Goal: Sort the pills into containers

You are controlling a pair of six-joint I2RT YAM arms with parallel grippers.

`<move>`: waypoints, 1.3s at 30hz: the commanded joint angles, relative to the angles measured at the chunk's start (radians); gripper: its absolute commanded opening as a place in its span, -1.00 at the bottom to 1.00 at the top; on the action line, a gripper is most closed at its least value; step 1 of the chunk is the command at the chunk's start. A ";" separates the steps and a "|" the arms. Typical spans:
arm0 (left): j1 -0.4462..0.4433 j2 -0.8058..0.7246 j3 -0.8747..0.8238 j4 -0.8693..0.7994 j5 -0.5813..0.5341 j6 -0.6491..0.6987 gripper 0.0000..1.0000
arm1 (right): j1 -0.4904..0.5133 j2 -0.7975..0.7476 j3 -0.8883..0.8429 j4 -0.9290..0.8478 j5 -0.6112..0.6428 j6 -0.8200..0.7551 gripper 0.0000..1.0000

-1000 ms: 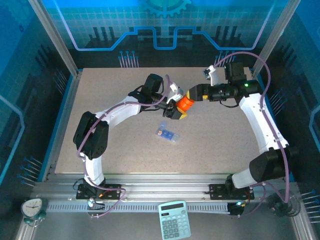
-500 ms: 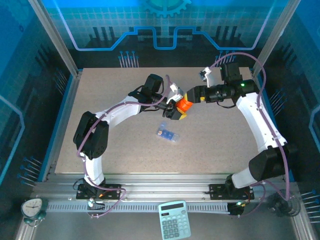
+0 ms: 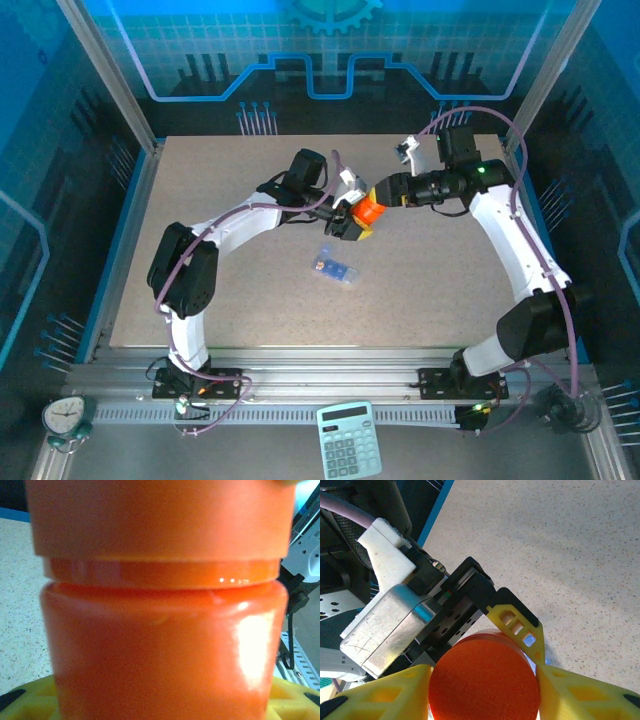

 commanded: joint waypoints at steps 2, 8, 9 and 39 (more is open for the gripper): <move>0.003 -0.004 0.038 0.051 0.005 -0.002 -0.79 | 0.018 -0.019 -0.071 0.024 0.071 0.097 0.07; -0.004 -0.044 -0.044 0.201 -0.127 -0.023 -0.79 | 0.048 -0.104 -0.241 0.200 0.176 0.331 0.06; -0.005 -0.051 -0.063 0.238 -0.148 -0.032 -0.79 | 0.051 -0.116 -0.274 0.241 0.177 0.370 0.06; 0.054 -0.006 -0.171 0.993 0.037 -0.714 -0.79 | -0.205 -0.338 -0.282 0.634 -0.161 0.331 0.83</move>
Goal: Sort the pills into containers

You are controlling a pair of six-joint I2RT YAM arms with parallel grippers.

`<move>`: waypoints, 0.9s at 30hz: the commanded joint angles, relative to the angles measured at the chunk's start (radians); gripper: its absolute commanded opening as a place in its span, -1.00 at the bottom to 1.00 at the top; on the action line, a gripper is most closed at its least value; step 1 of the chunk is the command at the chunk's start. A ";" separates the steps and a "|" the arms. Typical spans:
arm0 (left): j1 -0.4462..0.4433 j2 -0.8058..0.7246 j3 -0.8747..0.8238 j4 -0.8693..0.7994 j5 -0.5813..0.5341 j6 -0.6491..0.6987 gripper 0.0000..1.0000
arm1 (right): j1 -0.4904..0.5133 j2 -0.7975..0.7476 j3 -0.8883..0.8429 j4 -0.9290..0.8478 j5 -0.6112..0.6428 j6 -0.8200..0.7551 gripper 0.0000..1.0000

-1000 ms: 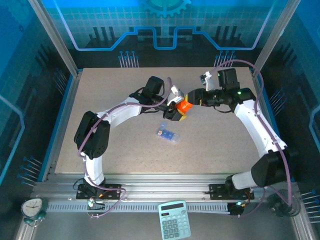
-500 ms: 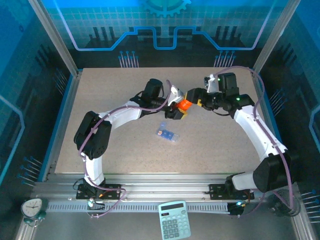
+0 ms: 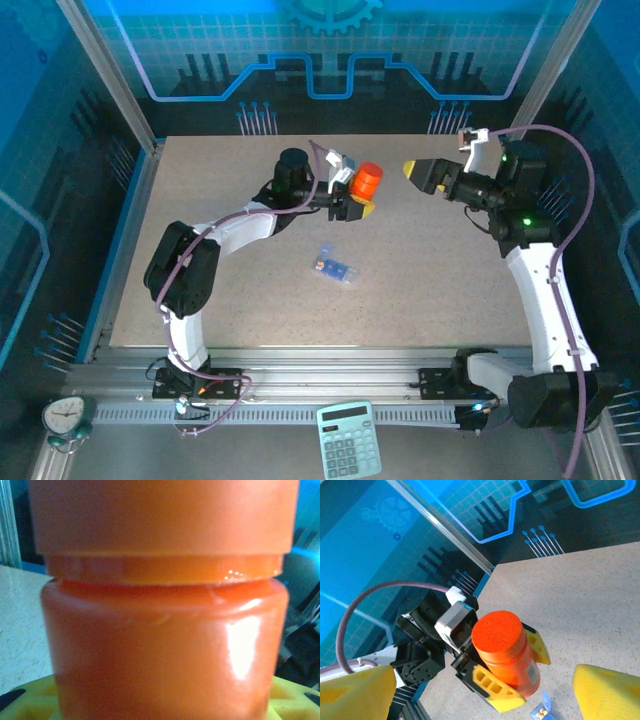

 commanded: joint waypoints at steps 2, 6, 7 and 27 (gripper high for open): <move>0.018 0.020 -0.005 0.347 0.069 -0.283 -0.80 | 0.006 0.041 0.030 0.097 -0.080 -0.064 0.84; 0.019 0.050 0.005 0.465 0.065 -0.386 -0.81 | 0.050 0.077 0.062 0.091 -0.047 -0.084 0.84; 0.018 0.055 0.005 0.483 0.064 -0.401 -0.81 | 0.060 0.086 0.068 0.092 -0.037 -0.083 0.84; 0.005 0.053 -0.001 0.436 0.082 -0.375 -0.87 | 0.238 0.275 0.245 -0.005 0.101 -0.162 0.82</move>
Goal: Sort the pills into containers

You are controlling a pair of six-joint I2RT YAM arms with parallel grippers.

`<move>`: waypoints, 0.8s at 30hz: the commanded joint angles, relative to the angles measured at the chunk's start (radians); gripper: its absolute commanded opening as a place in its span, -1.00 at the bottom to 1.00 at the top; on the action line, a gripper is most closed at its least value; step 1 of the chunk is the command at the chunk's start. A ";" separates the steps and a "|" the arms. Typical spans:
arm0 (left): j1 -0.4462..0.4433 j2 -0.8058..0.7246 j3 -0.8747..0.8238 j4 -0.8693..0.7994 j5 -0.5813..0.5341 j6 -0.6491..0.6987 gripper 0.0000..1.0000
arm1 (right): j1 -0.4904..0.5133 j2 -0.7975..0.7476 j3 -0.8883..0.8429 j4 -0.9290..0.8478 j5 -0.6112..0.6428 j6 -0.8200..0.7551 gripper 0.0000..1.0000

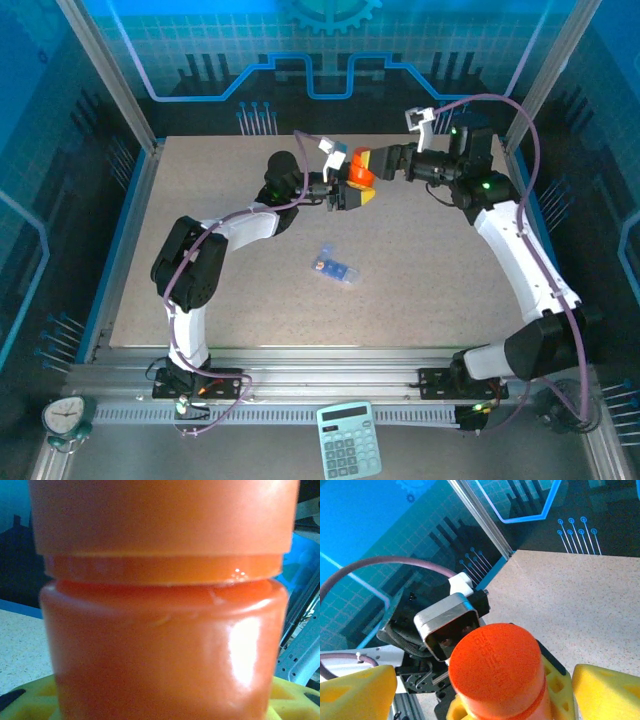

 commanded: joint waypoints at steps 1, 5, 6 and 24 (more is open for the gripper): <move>-0.005 -0.007 0.001 0.010 0.033 0.030 -0.87 | 0.021 0.021 0.049 -0.028 0.017 -0.038 0.82; -0.008 -0.008 0.006 0.001 0.040 0.033 -0.86 | 0.026 0.034 0.062 -0.043 0.005 -0.048 0.76; -0.008 -0.007 0.008 -0.002 0.043 0.033 -0.86 | 0.025 0.036 0.063 -0.046 0.002 -0.051 0.74; -0.015 -0.007 0.030 -0.065 0.050 0.065 -0.87 | 0.034 0.061 0.061 -0.088 -0.039 -0.086 0.11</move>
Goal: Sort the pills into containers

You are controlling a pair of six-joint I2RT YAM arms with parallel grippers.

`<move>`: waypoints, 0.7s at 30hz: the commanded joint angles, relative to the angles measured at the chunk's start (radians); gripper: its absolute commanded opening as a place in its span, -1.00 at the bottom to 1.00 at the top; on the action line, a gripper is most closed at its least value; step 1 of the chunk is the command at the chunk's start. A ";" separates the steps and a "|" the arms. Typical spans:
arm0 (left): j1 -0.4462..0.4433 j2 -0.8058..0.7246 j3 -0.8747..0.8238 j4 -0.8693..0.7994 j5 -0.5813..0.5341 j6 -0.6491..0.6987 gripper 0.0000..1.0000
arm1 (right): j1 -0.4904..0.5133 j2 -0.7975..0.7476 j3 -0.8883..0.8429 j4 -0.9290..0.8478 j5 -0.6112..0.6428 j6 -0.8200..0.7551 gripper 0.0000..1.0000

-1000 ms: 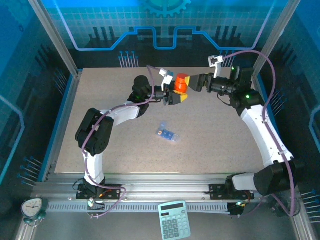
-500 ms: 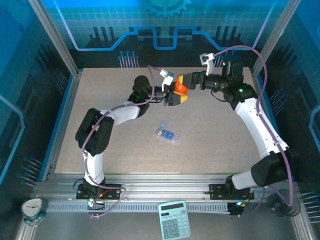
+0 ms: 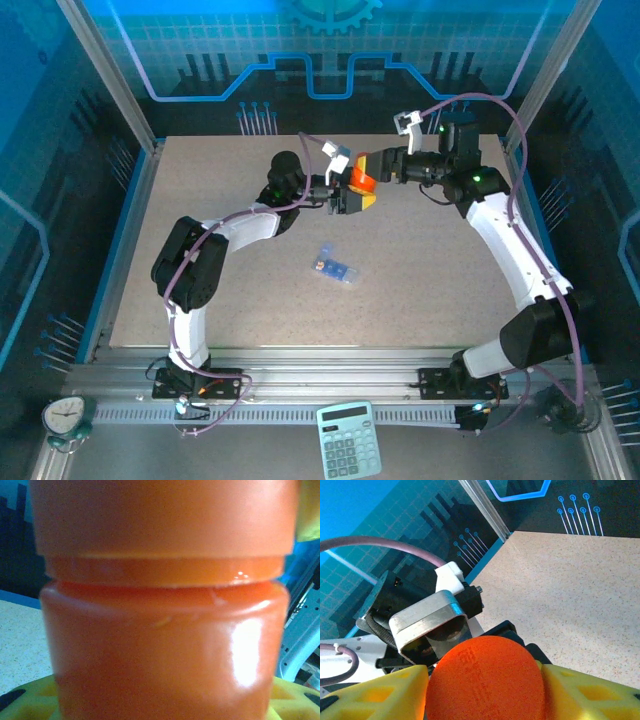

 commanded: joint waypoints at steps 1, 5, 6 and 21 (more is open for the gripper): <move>-0.006 -0.008 0.031 -0.002 0.017 0.031 -0.88 | 0.016 0.002 0.030 -0.021 -0.030 -0.021 0.05; -0.006 -0.021 0.032 -0.022 -0.004 0.058 -0.91 | 0.024 -0.018 0.001 -0.016 0.004 -0.019 -0.04; -0.005 -0.026 0.032 -0.034 -0.014 0.070 -0.92 | 0.028 -0.024 -0.011 -0.013 0.024 -0.014 -0.06; -0.094 -0.175 -0.087 -0.161 -0.455 0.405 -0.91 | 0.140 -0.164 -0.352 0.219 0.483 0.199 -0.15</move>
